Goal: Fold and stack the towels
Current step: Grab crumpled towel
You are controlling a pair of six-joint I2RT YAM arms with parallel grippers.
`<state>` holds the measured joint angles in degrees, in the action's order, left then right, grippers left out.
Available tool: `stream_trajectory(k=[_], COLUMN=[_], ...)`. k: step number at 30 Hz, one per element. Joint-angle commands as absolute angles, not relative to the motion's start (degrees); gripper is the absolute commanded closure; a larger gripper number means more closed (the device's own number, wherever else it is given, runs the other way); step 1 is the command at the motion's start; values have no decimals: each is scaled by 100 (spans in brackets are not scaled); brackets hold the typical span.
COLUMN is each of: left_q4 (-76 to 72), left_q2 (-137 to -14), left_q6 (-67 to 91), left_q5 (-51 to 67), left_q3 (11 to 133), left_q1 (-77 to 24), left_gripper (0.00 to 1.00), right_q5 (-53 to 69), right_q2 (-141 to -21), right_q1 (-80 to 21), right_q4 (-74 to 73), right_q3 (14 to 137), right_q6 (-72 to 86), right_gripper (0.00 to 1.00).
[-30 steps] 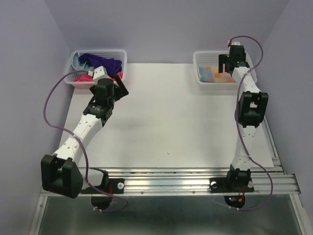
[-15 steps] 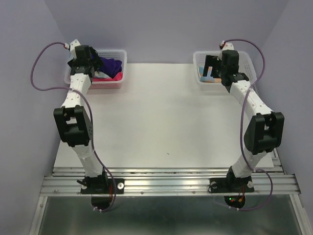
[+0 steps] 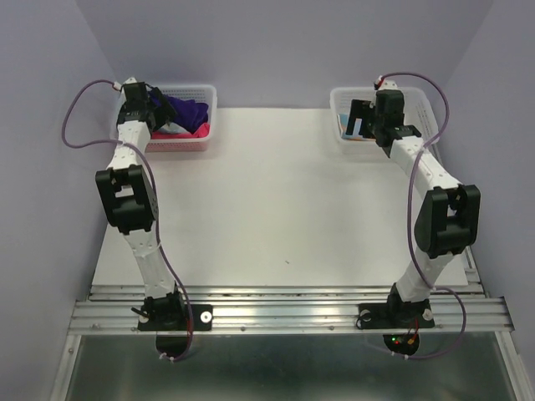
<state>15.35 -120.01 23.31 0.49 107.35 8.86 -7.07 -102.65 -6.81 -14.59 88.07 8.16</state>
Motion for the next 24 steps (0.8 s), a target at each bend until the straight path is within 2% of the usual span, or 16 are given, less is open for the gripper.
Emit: stream_trajectory(k=[1,9,13,16,17,22,24], left_q4=[1494,1521,1529,1538,1564,1679,1687], left_q2=[-12137,-12234,-12261,-12340,-12357,-12419,-12393], left_q6=[2399,2487,2522,2558,2549,2575,2566], left_q5=[439,466,404,413,413,457,545], left_q3=[11250,11259,11259,11285,11329,11391,11364], left_q1=[914,914,923,932,932,941,949], left_gripper=[1,3,9,23,31,47,65], right_q5=[-992,-1556,-1503,-1494,-1503,-1626,-1635], right_q2=[-10371,-10371,-10345,-10345,-10345,-10301,-10283], right_q1=[-650,-659,-659,-659,-659,-659,-650], right_q4=[-1415,-1459,-1406,-1415,-1415,-1380,-1371], right_q3=[9123,9105,9062,9070,9070,9018,9009], right_q6=[747,633,668,668,668,677,686], right_gripper=[0,0,0,0,0,0,0])
